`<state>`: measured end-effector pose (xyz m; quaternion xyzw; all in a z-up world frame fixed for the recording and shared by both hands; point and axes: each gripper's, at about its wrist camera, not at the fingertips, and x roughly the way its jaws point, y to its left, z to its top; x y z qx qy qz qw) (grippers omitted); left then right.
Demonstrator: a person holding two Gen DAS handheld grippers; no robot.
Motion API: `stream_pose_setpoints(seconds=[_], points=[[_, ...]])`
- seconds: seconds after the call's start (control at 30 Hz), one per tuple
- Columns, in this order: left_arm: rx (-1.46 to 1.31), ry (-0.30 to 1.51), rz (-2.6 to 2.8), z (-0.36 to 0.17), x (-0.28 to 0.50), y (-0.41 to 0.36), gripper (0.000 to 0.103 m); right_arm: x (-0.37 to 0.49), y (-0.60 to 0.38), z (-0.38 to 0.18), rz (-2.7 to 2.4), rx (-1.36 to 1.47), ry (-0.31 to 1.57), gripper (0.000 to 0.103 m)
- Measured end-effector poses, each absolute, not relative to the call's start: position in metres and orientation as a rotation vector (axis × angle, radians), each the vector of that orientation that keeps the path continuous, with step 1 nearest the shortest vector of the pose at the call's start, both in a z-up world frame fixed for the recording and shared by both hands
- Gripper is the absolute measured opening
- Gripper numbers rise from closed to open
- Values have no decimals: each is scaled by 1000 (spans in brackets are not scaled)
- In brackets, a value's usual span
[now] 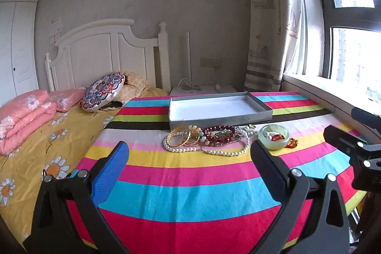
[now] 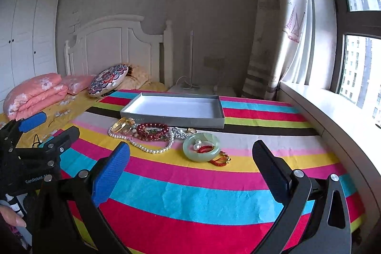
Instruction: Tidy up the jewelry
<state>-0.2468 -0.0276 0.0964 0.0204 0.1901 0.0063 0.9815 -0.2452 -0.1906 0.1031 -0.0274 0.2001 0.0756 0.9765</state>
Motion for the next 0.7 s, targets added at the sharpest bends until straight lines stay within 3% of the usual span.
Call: stream_pose_setpoints(seconds=[0.7], points=[[45,373,18,90,-249,-27,101,-246,-186,102,161,-61,411,99]])
